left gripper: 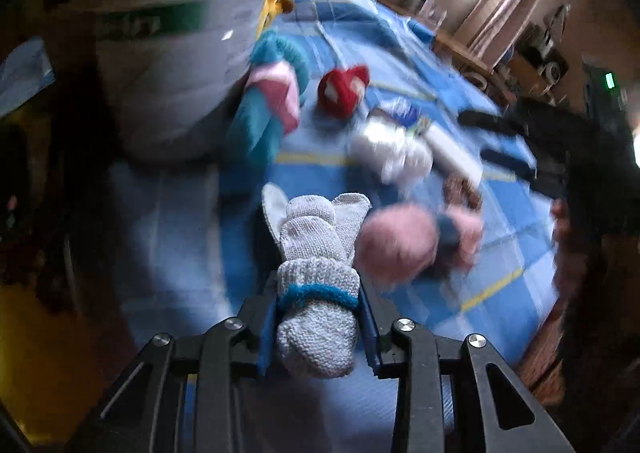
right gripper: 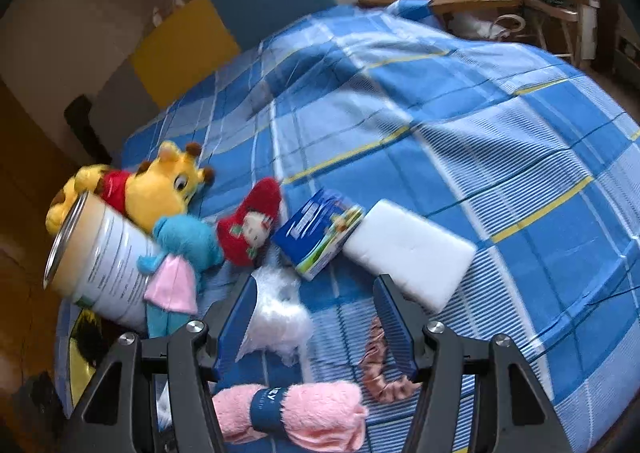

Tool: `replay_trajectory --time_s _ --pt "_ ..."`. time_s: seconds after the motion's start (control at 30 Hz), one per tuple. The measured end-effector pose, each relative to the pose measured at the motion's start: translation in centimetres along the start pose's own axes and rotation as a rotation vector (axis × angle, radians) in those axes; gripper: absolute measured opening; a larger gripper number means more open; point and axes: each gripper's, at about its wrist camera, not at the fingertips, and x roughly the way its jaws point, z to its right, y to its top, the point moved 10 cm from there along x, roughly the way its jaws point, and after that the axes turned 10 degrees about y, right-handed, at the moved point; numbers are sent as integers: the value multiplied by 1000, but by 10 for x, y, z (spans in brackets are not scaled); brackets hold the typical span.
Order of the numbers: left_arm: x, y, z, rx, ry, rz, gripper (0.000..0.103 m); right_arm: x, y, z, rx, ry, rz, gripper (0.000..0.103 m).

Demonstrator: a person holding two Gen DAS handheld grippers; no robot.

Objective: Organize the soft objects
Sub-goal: 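Grasp the pink fuzzy socks with navy band using the right tool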

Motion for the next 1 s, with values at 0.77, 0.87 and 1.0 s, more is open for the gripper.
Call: replay_trajectory --time_s 0.77,0.87,1.0 --pt "6 -23 -2 29 -30 52 41 24 -88 -55 -430 69 -457 72" --pt "6 -23 -2 28 -29 57 41 21 -101 -56 -588 -8 -509 73" --pt "5 -24 -4 21 -34 56 41 29 -114 -53 -840 -171 -540 73"
